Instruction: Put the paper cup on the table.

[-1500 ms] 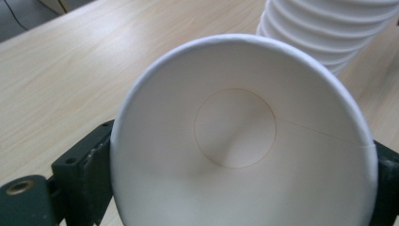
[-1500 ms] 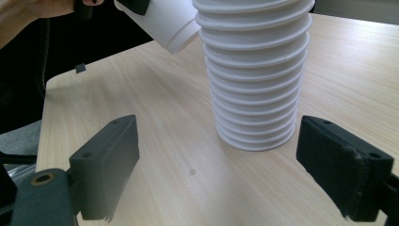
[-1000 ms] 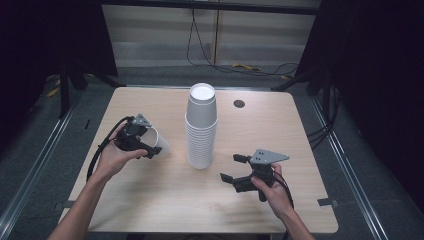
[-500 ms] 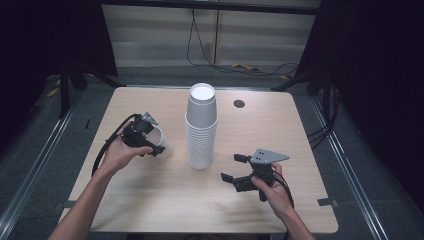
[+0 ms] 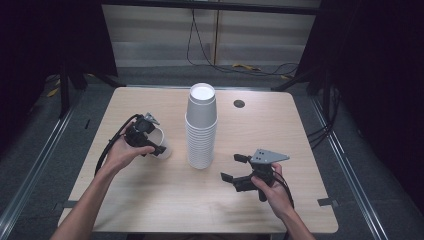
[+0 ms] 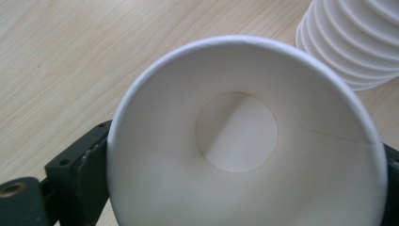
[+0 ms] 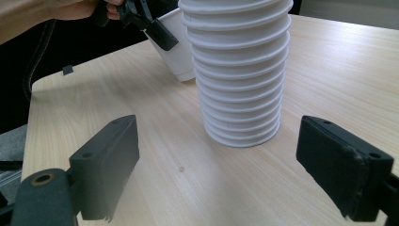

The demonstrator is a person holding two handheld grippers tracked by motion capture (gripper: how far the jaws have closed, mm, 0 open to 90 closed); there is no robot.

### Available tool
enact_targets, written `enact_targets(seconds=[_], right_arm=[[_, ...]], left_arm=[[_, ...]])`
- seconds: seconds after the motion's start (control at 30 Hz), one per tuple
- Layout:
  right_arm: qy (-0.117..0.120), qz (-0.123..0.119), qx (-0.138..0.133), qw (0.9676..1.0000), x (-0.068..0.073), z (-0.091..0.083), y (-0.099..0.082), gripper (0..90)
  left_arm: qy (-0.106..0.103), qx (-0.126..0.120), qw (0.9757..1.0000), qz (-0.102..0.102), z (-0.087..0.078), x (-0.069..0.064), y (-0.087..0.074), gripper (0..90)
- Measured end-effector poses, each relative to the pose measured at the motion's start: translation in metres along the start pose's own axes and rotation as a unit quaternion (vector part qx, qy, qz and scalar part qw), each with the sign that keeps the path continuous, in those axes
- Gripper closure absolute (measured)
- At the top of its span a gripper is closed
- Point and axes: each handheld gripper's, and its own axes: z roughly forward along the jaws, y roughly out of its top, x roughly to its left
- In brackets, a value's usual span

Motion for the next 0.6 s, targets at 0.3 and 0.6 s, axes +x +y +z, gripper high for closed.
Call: enact_targets(seconds=[0.3, 0.6], right_arm=[[0.001, 0.002, 0.001, 1.0, 0.0, 0.001, -0.001, 13.8], [0.001, 0.0, 0.001, 1.0, 0.0, 0.002, -0.001, 13.8]], left_arm=[[0.01, -0.012, 0.9999, -0.003, 0.008, 0.002, -0.004, 3.3], [0.0, -0.023, 0.9997, 0.001, 0.015, 0.003, -0.01, 10.5]])
